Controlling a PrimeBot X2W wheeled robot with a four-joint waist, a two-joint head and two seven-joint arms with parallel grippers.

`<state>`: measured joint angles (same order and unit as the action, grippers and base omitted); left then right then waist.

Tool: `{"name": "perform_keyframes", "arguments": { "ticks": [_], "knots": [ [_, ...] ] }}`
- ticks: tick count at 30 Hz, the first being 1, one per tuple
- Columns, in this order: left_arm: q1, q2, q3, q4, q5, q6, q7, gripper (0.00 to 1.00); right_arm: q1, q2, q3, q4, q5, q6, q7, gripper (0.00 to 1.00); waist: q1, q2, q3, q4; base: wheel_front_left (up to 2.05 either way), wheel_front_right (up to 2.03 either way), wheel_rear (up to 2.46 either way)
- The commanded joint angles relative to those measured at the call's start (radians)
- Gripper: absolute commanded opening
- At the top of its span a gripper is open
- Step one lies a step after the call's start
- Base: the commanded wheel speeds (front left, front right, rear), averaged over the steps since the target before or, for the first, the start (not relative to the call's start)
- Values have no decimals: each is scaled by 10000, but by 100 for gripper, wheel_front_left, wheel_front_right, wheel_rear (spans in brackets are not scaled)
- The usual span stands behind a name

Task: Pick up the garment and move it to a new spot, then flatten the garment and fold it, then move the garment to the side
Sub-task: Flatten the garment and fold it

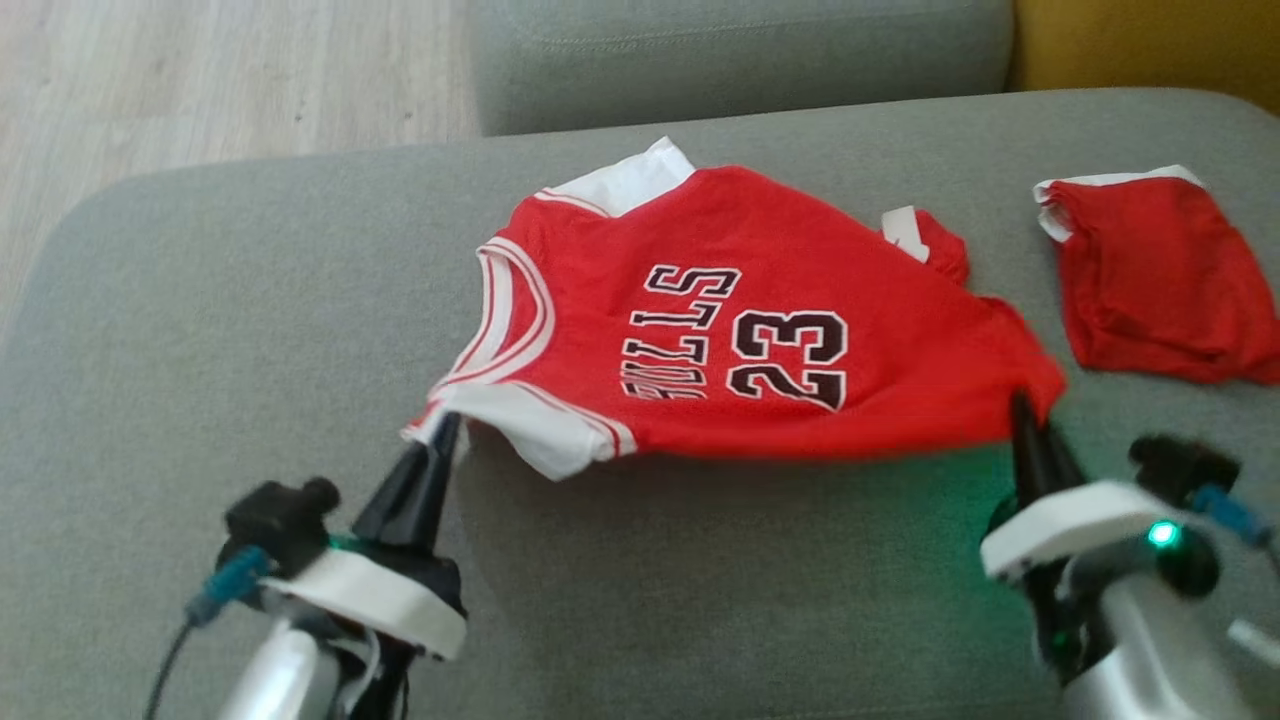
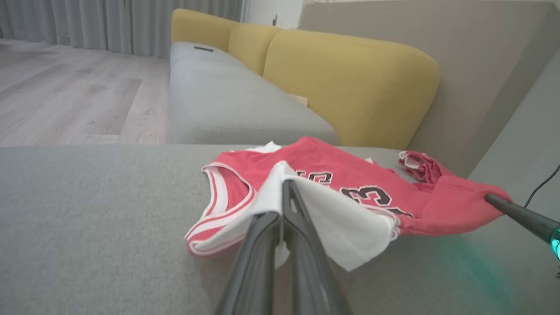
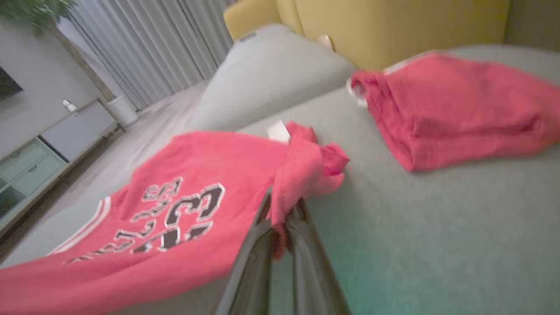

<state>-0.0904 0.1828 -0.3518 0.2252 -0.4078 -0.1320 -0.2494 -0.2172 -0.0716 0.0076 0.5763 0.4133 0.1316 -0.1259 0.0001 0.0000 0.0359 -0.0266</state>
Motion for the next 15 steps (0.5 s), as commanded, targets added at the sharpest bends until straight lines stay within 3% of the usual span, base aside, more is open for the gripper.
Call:
{"name": "perform_keyframes", "arguments": {
  "ticks": [1,9,15],
  "knots": [
    [-713,158,487,-435,-111,14,-124,0,-623,-257,311,-606,-10,-9,-32,0,-1,0,-75,-78,0,0,0],
    [-2457,312,1035,-1235,-1225,14,44,0,-1718,-1530,823,-4194,8,-9,948,0,-1,0,-387,-259,0,0,0],
    [-4269,163,1535,-2114,-1924,151,681,0,-2850,-1977,1053,-6098,-91,-9,2065,0,-1,0,-506,-301,0,0,0]
  ]
}}
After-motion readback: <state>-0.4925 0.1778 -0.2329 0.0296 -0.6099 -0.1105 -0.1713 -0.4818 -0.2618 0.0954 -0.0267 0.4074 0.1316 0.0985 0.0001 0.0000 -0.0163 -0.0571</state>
